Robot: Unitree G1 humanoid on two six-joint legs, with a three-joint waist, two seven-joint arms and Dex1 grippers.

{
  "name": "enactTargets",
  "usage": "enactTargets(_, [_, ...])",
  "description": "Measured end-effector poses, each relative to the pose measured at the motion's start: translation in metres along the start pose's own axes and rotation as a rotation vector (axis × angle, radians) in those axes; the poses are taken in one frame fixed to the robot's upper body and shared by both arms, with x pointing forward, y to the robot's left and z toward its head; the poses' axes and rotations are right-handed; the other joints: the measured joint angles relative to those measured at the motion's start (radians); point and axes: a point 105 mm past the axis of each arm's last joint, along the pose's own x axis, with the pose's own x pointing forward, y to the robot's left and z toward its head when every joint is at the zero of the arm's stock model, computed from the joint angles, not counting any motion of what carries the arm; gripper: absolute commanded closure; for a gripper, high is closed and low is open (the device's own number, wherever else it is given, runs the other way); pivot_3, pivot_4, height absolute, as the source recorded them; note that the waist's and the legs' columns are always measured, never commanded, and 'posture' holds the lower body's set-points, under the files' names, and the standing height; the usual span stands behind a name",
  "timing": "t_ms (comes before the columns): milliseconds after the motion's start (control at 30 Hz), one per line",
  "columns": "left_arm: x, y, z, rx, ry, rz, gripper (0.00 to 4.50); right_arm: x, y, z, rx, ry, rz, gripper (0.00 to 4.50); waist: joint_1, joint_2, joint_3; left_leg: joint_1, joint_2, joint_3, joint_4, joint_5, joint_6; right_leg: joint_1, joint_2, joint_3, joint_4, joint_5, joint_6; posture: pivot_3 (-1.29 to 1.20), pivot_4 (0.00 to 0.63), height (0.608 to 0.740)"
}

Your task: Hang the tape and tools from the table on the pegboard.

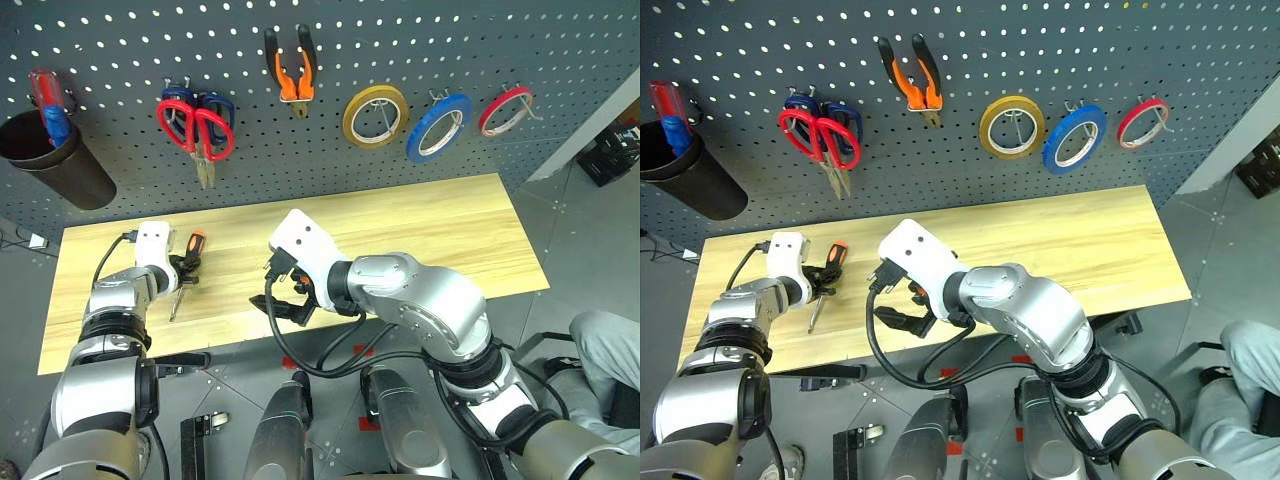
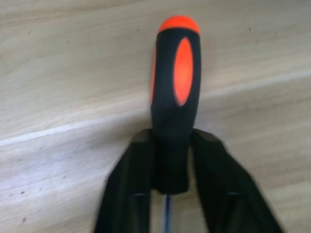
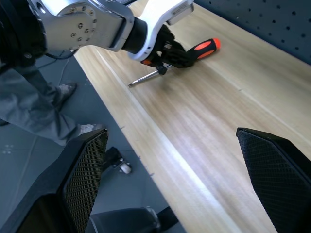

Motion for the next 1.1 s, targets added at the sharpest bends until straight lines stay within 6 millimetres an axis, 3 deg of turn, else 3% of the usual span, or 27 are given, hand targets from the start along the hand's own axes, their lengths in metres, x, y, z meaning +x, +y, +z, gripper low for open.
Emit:
enactTargets(200, [-0.026, 0.012, -0.013, 0.062, -0.064, 0.012, 3.99, -0.002, -0.003, 0.007, -0.158, -0.090, -0.010, 0.00, 0.001, -0.004, -0.005, -0.001, 0.000, -0.001, -0.001, 0.001, -0.004, -0.002, 0.000, -0.001, 0.000, 0.000, 0.000, -0.24, 0.293, 0.740])
enactTargets(233, [-0.035, 0.013, -0.014, 0.084, -0.089, 0.023, 3.99, -0.002, -0.003, 0.006, -0.166, -0.099, -0.003, 0.00, 0.000, -0.007, -0.008, -0.003, 0.000, 0.000, -0.001, 0.003, -0.006, -0.004, 0.000, 0.000, 0.000, 0.000, 0.000, -0.23, 0.257, 0.740])
enactTargets(533, [-0.108, -0.018, -0.007, 0.193, -0.394, 0.191, 3.99, -0.007, -0.003, 0.015, -0.197, -0.203, 0.022, 0.00, 0.027, -0.009, -0.092, -0.009, -0.001, -0.001, -0.001, 0.003, -0.007, -0.009, 0.000, -0.001, 0.000, 0.000, 0.000, -0.20, 0.140, 0.740])
enactTargets(700, [-0.146, -0.019, 0.034, 0.234, -0.630, 0.401, 3.99, -0.004, -0.006, 0.015, -0.175, -0.219, 0.016, 0.00, 0.043, -0.009, -0.142, -0.005, -0.001, -0.003, 0.000, 0.004, -0.007, -0.004, 0.001, -0.003, 0.000, 0.007, 0.001, -0.17, 0.098, 0.740])
enactTargets(833, [-0.164, -0.006, 0.069, 0.225, -0.765, 0.502, 3.99, -0.001, -0.006, 0.017, -0.173, -0.239, 0.019, 0.00, 0.050, -0.009, -0.166, 0.012, 0.000, -0.004, 0.000, 0.001, -0.012, 0.008, 0.003, -0.004, -0.002, 0.007, 0.002, -0.17, 0.081, 0.740])
enactTargets(967, [-0.173, 0.004, 0.107, 0.223, -0.873, 0.532, 3.99, 0.002, -0.006, 0.025, -0.189, -0.266, 0.014, 0.00, 0.049, -0.009, -0.191, 0.013, 0.000, -0.005, 0.000, 0.005, -0.012, 0.008, 0.004, -0.004, -0.001, 0.007, 0.002, -0.18, 0.071, 0.740])
enactTargets(1100, [-0.160, 0.021, 0.140, 0.169, -0.922, 0.534, 3.99, 0.009, -0.012, 0.034, -0.215, -0.276, -0.006, 0.00, 0.049, -0.011, -0.209, 0.013, 0.000, -0.006, 0.000, 0.008, -0.010, 0.008, 0.004, -0.005, 0.000, 0.008, 0.001, -0.20, 0.062, 0.740])
